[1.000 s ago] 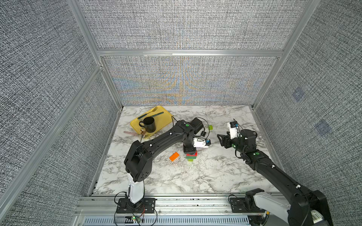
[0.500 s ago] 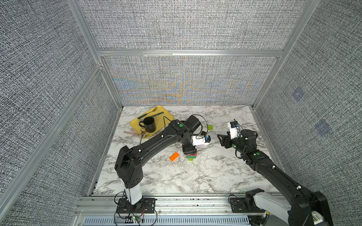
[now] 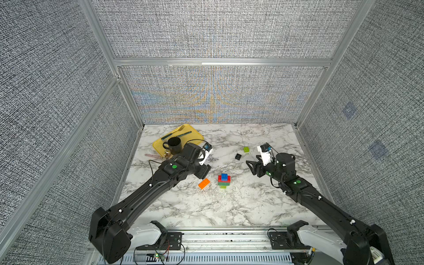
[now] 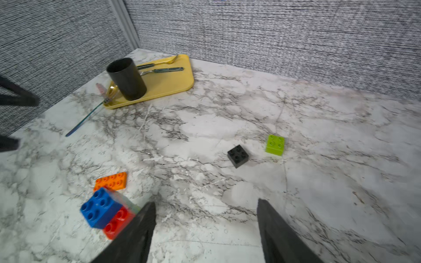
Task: Assemble a carrot with lego
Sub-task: Pick up the lego brick from the center of the board.
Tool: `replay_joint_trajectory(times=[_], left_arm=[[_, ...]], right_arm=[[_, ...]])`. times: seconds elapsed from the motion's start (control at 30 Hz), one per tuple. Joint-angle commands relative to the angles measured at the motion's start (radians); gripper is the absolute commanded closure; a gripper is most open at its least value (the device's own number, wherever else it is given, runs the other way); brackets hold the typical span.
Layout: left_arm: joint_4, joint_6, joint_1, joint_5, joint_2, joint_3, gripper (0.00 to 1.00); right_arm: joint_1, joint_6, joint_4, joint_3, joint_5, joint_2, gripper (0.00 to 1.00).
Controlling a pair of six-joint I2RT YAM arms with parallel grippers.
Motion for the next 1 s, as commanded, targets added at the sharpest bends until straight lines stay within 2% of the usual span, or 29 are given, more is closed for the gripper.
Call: replay_joint_trajectory(times=[0.0,0.1,0.33,0.67,0.97], left_arm=[[0.04,-0.214,0.014,-0.171,-0.045,-0.111,0.23],[0.014,-0.238,0.014,-0.179,-0.026,-0.176,0.22],[0.034,-0.271,-0.005,-0.089,0.15,-0.216,0.19],[0.108,-0.213,-0.047,-0.014,0.337,-0.162,0.18],[0.088,-0.182,-0.051,-0.071,0.449,-0.097,0.29]], right_arm=[[0.052,-0.031,0.057,-0.005,0.008,0.004,0.28],[0.066,-0.026,0.079,0.001,0.016,0.026,0.28],[0.066,-0.03,0.097,0.031,0.043,0.064,0.28],[0.054,-0.032,0.094,0.05,0.035,0.1,0.28],[0.043,-0.036,0.079,0.056,0.026,0.106,0.28]])
